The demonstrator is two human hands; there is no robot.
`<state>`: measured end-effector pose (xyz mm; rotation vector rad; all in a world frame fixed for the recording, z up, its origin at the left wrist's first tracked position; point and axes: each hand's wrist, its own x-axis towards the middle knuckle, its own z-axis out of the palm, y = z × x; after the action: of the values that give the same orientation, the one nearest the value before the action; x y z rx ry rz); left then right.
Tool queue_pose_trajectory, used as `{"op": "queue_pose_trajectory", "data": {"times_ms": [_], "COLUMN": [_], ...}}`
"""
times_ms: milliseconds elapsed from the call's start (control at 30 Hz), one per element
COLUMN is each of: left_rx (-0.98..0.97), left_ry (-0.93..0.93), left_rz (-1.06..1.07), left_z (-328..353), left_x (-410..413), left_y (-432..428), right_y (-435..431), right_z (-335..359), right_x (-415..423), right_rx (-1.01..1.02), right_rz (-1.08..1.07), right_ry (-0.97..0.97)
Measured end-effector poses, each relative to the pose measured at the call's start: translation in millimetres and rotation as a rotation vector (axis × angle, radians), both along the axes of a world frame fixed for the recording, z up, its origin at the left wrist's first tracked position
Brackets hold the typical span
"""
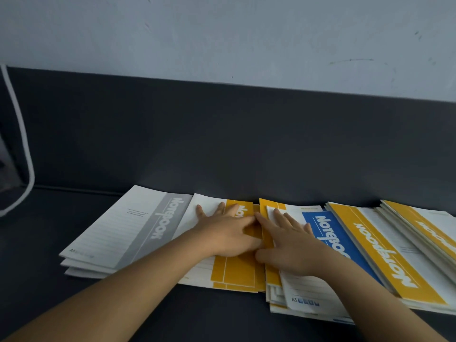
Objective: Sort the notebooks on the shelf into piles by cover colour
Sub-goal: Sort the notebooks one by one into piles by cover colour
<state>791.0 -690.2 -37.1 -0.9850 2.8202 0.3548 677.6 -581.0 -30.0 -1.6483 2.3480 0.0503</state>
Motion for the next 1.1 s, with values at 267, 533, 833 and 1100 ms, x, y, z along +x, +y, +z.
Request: {"op": "queue_pose_trajectory", "data": {"times_ms": [267,533,833,1100], "left_rx": [-0.065,-0.091,-0.146,-0.118], "left_ry": [-0.050,0.000,-0.032,-0.015], "left_rz": [0.026,0.096,0.105,0.116], "left_z": [-7.5,-8.7,-15.3,-15.3], "left_x": [0.8,-1.4,-2.9,-7.9], "left_y": [2.9,7.1,9.8,12.8], "right_y": [-4.1,-5.9,2.8,6.5], "right_z": [-1.1,3.8,9.4,13.1], "right_x": [4.9,-0.3,-17.9,-30.8], "right_rx": [-0.004,0.049,0.138,0.225], "right_rz": [-0.055,-0.100,-0.126,-0.113], "right_ry": [0.049,0.010,0.035,0.004]}}
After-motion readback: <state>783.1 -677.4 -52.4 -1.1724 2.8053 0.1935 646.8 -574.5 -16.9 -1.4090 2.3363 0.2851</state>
